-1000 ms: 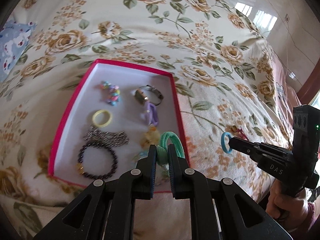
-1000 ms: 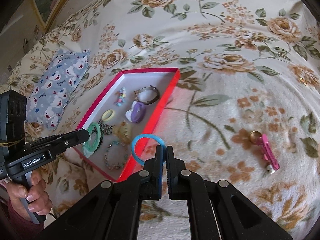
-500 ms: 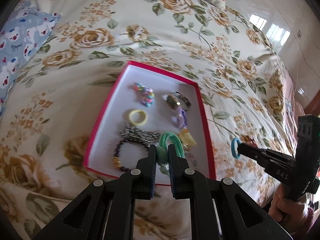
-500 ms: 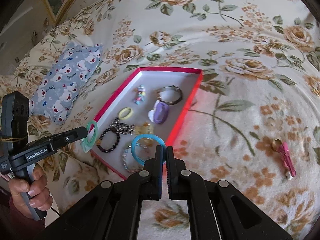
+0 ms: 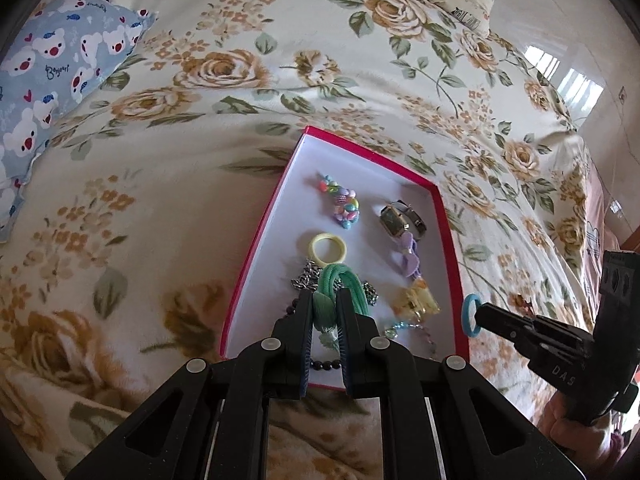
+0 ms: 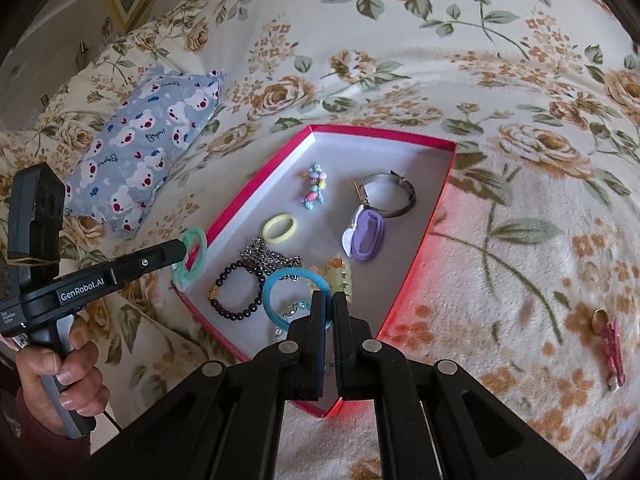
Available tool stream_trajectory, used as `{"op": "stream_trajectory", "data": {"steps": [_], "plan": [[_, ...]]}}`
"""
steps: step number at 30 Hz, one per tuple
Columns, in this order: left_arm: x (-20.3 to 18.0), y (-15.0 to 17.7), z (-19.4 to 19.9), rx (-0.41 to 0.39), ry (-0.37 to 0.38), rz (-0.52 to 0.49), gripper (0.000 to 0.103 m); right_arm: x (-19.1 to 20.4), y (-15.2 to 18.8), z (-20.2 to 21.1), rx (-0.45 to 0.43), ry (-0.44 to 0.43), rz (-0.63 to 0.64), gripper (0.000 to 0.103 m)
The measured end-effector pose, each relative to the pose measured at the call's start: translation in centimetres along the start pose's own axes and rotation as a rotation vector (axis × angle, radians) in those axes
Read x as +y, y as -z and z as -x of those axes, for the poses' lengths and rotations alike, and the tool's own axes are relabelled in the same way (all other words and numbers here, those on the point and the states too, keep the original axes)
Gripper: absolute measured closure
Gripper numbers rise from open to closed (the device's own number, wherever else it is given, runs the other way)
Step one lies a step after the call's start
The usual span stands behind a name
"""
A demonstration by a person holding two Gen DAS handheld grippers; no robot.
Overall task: Organize jewelry
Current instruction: 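Carry both hair ties over the red box and lower them inside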
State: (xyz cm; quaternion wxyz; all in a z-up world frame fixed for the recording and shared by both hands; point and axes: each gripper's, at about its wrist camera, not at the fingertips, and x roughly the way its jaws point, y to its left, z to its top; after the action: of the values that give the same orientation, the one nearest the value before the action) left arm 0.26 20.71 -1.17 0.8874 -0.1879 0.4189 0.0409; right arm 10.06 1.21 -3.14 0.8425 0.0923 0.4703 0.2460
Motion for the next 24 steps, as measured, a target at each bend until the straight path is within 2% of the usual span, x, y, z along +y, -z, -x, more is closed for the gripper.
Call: {"op": "stream_trajectory", "data": {"steps": [16, 24], "plan": [[1.5, -0.9, -4.8, 0.064, -0.023, 0.024, 0.092, 0.5, 1.0, -4.0, 0.101, 0.002, 0.019, 0.100], [1.8, -1.1, -6.2, 0.089, -0.029, 0.035, 0.092, 0.3, 0.9, -4.8, 0.112, 0.021, 0.016, 0.100]]}}
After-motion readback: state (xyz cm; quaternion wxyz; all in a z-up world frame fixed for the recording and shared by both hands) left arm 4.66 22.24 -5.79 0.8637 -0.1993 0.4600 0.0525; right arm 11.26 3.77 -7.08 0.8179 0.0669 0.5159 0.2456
